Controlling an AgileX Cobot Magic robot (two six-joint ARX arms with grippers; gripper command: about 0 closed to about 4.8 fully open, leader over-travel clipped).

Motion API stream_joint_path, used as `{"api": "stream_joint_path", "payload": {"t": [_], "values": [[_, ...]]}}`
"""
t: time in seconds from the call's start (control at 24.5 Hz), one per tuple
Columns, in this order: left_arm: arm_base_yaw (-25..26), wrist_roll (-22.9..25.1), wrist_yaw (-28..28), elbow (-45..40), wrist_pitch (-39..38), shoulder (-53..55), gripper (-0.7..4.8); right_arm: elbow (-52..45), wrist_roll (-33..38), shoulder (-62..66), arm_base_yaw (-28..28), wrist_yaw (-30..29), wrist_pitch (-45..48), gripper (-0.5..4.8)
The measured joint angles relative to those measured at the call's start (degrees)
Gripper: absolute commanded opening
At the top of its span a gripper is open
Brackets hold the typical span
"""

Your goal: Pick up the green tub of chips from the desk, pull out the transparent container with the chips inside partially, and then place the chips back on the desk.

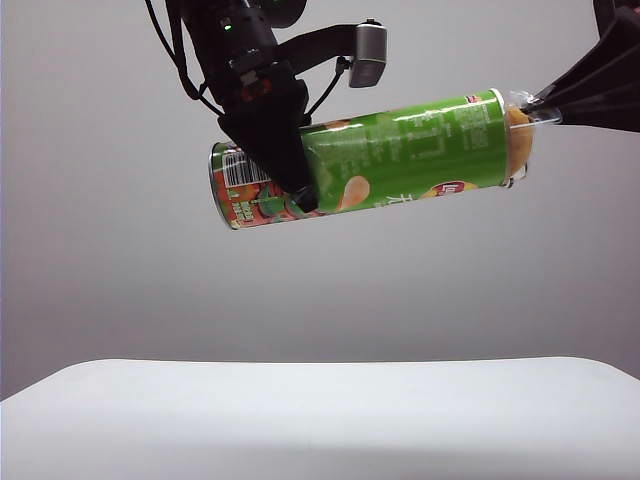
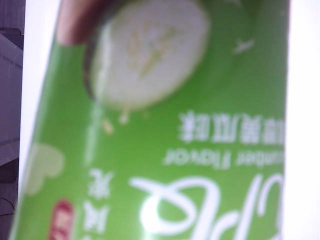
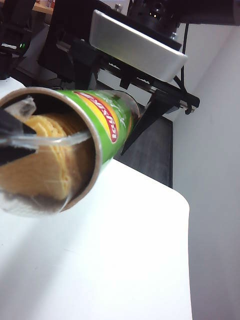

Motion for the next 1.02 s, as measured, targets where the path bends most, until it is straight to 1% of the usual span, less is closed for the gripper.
{"api": "stream_joint_path", "payload": {"t": [0.33,0.53,0.57,0.61,0.65,0.78,1.02], "values": [[0.2,-0.5,0.3,0.0,0.0,0.0,2.99,0.0,-0.5,0.0,-0.1,2.2,0.0,-0.08],[0.2,-0.6,0.3,0.0,0.2,0.0,2.98,0.0,-0.5,0.0,-0.7,2.1,0.2,-0.08],[0.2,-0.6,0.2,0.0,0.0,0.0,2.9,0.0,-0.5,-0.1,-1.2,2.1,0.2,-0.08],[0.2,-0.7,0.2,0.0,0.0,0.0,2.68,0.0,-0.5,-0.1,-1.6,2.2,0.2,-0.08],[0.6,-0.7,-0.9,0.0,-1.0,0.0,2.68,0.0,-0.5,-0.1,-2.6,3.5,0.1,-0.08],[1.4,-0.9,-1.4,-0.2,-2.3,-0.1,2.68,0.0,-0.9,0.0,-3.8,4.9,-0.2,-0.08],[1.4,-1.3,-0.4,-0.2,-3.1,-0.2,2.68,0.0,-0.9,0.0,-3.1,4.9,-0.3,-0.08]]}}
